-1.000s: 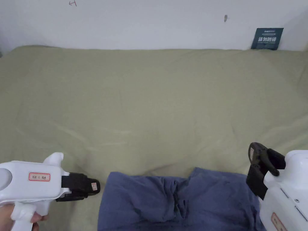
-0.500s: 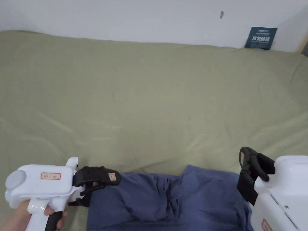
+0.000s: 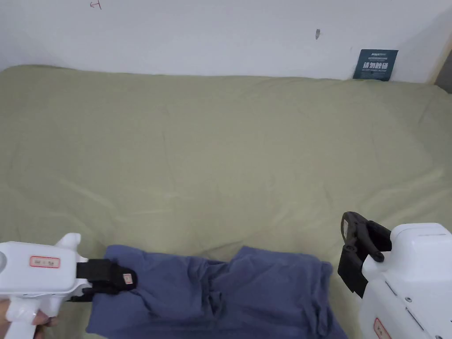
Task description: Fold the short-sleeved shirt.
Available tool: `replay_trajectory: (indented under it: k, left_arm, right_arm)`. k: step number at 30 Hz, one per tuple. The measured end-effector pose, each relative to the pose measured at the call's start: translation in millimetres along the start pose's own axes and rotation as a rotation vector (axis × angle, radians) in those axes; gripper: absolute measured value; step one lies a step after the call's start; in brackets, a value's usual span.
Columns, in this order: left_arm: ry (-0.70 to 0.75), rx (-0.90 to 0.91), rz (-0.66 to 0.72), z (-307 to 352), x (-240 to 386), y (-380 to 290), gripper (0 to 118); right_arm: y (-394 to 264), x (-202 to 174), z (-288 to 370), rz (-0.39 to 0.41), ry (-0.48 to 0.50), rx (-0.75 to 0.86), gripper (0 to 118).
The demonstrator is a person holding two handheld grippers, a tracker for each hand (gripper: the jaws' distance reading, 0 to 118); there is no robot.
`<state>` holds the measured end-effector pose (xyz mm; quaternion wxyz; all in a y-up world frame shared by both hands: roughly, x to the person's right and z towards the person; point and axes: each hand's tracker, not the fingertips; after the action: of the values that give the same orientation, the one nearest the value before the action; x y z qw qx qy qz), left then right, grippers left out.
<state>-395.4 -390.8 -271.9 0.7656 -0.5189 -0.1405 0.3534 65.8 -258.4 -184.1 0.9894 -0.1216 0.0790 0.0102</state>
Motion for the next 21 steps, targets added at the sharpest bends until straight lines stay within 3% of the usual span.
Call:
replay_trajectory:
  k: [3,7,10,14,19,20,21]
  left_arm:
    - [0.099,0.09,0.001,48.1,5.4,1.1,12]
    - [0.298,0.114,-0.145,59.8,46.8,-0.3,12]
    - [0.291,0.086,-0.178,44.1,87.8,-5.9,12]
    - [0.372,0.042,-0.338,10.1,147.4,-17.8,12]
    - [0.414,-0.006,-0.369,-53.6,194.4,-27.5,13]
    - [0.435,-0.014,-0.396,-69.0,202.3,-30.3,16]
    - [0.429,-0.03,-0.409,-84.7,208.8,-33.5,31]
  right_arm:
    - [2.5,1.5,2.3,-0.001,0.004,0.013,0]
    - [3.8,7.7,1.6,-0.016,0.006,0.036,0]
    - [4.8,11.2,6.0,-0.017,0.006,0.047,0]
    - [5.6,14.7,17.1,-0.02,0.005,0.057,0]
    - [2.0,22.9,24.4,-0.029,-0.001,0.06,0]
    - [2.4,22.2,25.3,-0.033,-0.001,0.058,0]
    - [2.0,23.6,26.0,-0.037,0.0,0.053,0]
